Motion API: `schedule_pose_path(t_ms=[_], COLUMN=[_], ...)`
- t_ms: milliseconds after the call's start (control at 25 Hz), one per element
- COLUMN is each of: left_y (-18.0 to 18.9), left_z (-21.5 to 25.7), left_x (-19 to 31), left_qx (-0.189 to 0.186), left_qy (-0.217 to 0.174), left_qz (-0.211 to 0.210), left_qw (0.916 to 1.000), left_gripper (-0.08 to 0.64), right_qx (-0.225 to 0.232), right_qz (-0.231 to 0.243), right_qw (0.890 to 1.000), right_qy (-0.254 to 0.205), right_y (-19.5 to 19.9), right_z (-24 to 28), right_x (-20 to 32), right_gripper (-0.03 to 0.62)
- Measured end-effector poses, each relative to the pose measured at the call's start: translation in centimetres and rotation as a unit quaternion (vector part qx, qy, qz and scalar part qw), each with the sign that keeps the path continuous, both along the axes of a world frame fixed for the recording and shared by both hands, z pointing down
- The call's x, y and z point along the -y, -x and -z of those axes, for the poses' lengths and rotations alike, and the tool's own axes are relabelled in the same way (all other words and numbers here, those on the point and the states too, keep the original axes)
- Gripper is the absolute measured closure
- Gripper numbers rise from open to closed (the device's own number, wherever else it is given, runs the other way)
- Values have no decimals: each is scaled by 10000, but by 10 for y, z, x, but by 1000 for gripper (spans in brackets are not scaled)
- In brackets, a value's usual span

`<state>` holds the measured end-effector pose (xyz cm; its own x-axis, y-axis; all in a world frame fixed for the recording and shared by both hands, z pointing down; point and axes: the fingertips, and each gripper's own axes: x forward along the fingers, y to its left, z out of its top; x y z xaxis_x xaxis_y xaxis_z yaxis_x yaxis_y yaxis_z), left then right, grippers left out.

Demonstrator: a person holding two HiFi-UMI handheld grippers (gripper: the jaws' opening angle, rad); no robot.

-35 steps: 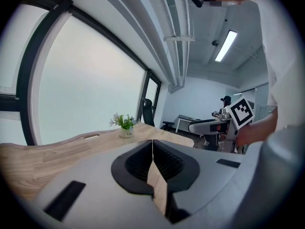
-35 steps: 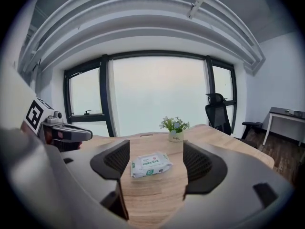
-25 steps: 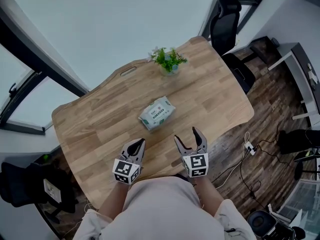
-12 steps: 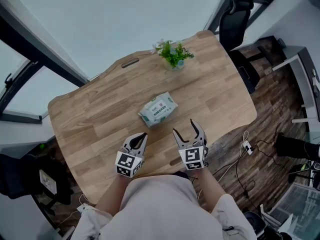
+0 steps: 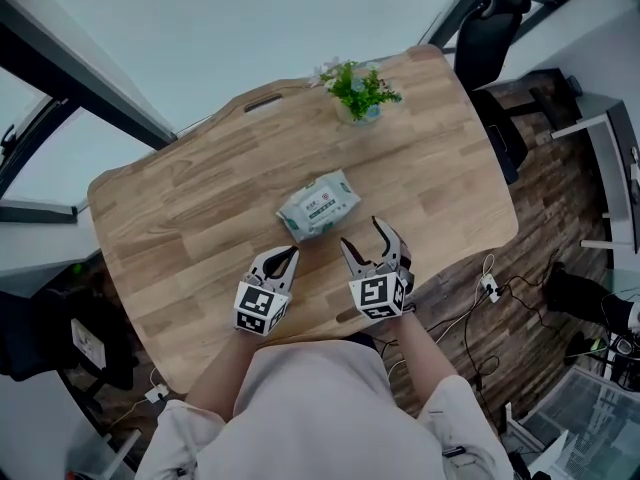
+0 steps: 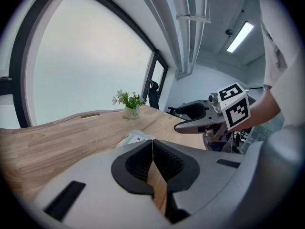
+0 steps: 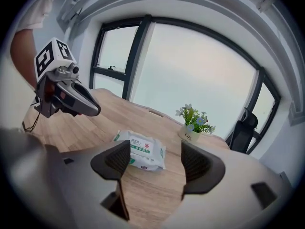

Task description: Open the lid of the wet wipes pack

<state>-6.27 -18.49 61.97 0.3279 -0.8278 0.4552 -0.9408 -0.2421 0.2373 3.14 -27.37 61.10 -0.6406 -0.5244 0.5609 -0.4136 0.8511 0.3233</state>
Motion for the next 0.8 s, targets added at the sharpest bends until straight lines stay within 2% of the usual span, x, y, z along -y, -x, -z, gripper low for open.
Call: schedule_pose_path(t_ms=[440, 800], left_y=[6, 10], left_z=[-32, -59], left_x=[21, 43], left_qx=[12, 69], left_qy=[241, 453], left_qz=[139, 199], left_qw=[9996, 9988], left_gripper=[538, 539], right_qx=[-708, -1286], right_qz=[800, 1510], right_qw=[9932, 9766], right_qy=[-459, -830], right_y=[27, 46], right_z=[-29, -53], right_x=[13, 22], right_gripper=[264, 264])
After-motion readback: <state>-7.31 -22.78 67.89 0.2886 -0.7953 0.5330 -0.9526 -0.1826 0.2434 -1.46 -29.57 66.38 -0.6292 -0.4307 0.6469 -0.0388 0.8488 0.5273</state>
